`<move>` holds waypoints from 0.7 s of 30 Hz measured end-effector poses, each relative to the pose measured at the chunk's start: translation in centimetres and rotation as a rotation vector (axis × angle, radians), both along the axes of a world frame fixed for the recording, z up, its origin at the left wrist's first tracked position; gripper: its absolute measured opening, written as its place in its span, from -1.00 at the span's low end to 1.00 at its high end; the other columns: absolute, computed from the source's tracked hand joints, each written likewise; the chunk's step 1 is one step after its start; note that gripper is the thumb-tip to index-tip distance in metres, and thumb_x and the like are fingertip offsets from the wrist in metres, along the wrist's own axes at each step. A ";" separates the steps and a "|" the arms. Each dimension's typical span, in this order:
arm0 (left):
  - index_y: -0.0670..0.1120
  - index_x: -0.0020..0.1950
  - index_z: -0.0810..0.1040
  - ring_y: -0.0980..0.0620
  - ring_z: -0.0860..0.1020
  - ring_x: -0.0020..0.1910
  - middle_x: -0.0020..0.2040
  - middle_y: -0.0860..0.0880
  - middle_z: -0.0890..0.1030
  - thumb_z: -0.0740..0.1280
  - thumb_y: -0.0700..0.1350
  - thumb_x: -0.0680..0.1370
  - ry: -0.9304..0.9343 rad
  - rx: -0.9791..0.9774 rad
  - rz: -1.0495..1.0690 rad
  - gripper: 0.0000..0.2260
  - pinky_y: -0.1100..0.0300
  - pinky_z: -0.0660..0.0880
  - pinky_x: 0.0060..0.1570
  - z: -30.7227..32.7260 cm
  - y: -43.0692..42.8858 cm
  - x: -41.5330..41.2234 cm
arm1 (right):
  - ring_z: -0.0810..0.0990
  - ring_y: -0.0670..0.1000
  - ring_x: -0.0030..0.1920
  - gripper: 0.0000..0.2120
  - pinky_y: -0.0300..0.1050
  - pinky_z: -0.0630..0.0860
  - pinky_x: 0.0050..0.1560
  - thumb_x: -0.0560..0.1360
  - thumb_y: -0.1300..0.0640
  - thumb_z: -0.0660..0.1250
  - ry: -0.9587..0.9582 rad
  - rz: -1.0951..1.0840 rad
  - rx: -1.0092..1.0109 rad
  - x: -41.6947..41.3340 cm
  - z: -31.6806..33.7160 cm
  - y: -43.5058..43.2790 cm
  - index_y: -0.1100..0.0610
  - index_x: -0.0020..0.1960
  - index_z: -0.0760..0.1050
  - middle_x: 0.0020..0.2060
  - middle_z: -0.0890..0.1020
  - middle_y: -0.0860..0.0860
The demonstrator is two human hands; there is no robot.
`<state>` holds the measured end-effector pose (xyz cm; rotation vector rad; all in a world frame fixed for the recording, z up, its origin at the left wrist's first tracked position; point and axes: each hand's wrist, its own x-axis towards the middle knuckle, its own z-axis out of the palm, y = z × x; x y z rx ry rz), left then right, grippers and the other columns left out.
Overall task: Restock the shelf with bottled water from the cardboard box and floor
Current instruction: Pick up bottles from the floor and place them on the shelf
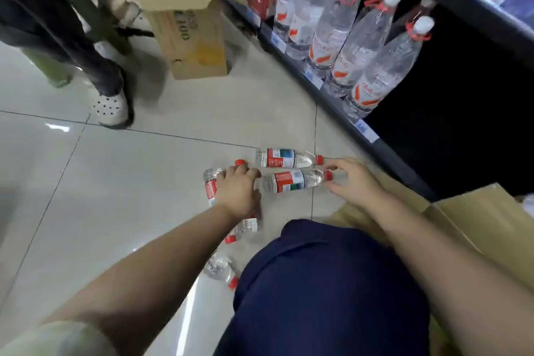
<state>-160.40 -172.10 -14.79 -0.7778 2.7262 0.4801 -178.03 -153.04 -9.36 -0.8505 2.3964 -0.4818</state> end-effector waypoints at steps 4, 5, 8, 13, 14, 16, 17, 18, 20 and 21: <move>0.04 0.35 0.43 -0.15 0.33 0.35 0.35 -0.07 0.44 0.27 -0.03 0.51 -0.027 0.040 0.006 -0.61 -0.16 0.24 0.34 -4.6 0.0 -3.7 | 0.38 0.07 0.33 -0.59 0.00 0.36 0.33 0.39 0.18 0.39 -0.049 0.041 0.038 -1.1 -6.9 -1.0 -0.04 0.23 0.52 0.28 0.52 -0.02; 0.03 0.35 0.42 -0.15 0.33 0.35 0.34 -0.07 0.44 0.27 -0.04 0.51 -0.040 0.038 -0.002 -0.60 -0.14 0.26 0.33 -5.7 -0.2 -4.7 | 0.36 0.07 0.35 -0.57 -0.02 0.34 0.34 0.41 0.19 0.38 -0.046 0.069 0.062 -1.5 -8.5 -1.3 0.00 0.27 0.51 0.31 0.49 -0.01; 0.01 0.37 0.40 -0.15 0.35 0.32 0.34 -0.07 0.44 0.27 -0.07 0.51 -0.059 0.004 -0.005 -0.59 -0.08 0.26 0.27 -8.9 -0.6 -7.7 | 0.31 0.08 0.38 -0.52 -0.04 0.31 0.32 0.46 0.16 0.36 -0.026 0.145 0.153 -1.9 -12.6 -2.4 0.01 0.37 0.41 0.37 0.43 -0.01; 0.00 0.45 0.29 -0.15 0.31 0.36 0.39 -0.07 0.39 0.26 -0.19 0.47 -0.026 -0.029 -0.051 -0.46 -0.09 0.27 0.28 -13.6 -2.2 -12.1 | 0.24 0.11 0.42 -0.42 0.06 0.21 0.44 0.46 0.24 0.31 0.047 0.339 0.247 -1.7 -17.6 -5.7 0.07 0.45 0.28 0.40 0.35 0.04; 0.00 0.47 0.27 -0.15 0.30 0.38 0.41 -0.07 0.38 0.26 -0.20 0.47 -0.035 -0.024 -0.074 -0.44 -0.09 0.26 0.30 -14.3 -2.8 -12.7 | 0.22 0.12 0.44 -0.39 0.07 0.16 0.46 0.45 0.27 0.30 0.050 0.369 0.262 -1.6 -18.3 -6.4 0.08 0.47 0.25 0.43 0.32 0.05; 0.00 0.50 0.22 -0.13 0.27 0.42 0.43 -0.06 0.35 0.29 -0.16 0.48 -0.086 0.007 -0.118 -0.41 -0.09 0.23 0.35 -15.9 -3.7 -13.9 | 0.16 0.14 0.48 -0.35 0.11 0.06 0.51 0.45 0.30 0.27 0.055 0.401 0.290 -1.3 -19.8 -7.4 0.06 0.49 0.19 0.48 0.25 0.04; 0.01 0.51 0.20 -0.12 0.26 0.43 0.44 -0.05 0.35 0.34 -0.10 0.48 -0.112 0.021 -0.125 -0.38 -0.08 0.22 0.38 -16.7 -4.0 -14.3 | 0.14 0.14 0.49 -0.33 0.15 0.00 0.52 0.45 0.31 0.26 0.053 0.386 0.288 -1.0 -20.5 -7.6 0.04 0.50 0.17 0.50 0.22 0.02; 0.02 0.51 0.20 -0.11 0.27 0.42 0.42 -0.05 0.37 0.39 -0.02 0.47 -0.131 0.026 -0.127 -0.35 -0.09 0.20 0.40 -17.4 -4.0 -14.6 | 0.13 0.13 0.49 -0.32 0.18 -0.05 0.53 0.45 0.32 0.24 0.054 0.362 0.281 -0.7 -20.9 -7.7 0.02 0.51 0.15 0.50 0.21 -0.01; 0.02 0.47 0.26 -0.12 0.34 0.37 0.36 -0.05 0.43 0.43 0.11 0.42 -0.133 0.006 -0.132 -0.32 -0.08 0.20 0.40 -18.3 -3.6 -15.1 | 0.13 0.13 0.49 -0.35 0.25 -0.13 0.52 0.46 0.32 0.20 0.087 0.343 0.276 -0.3 -21.4 -7.6 0.01 0.50 0.17 0.49 0.20 -0.02; 0.01 0.43 0.29 -0.12 0.38 0.33 0.32 -0.06 0.46 0.43 0.12 0.41 -0.120 -0.018 -0.131 -0.35 -0.05 0.24 0.36 -18.6 -3.3 -15.2 | 0.13 0.14 0.48 -0.37 0.28 -0.13 0.51 0.46 0.31 0.18 0.113 0.356 0.281 -0.1 -21.5 -7.4 0.02 0.49 0.18 0.48 0.20 0.00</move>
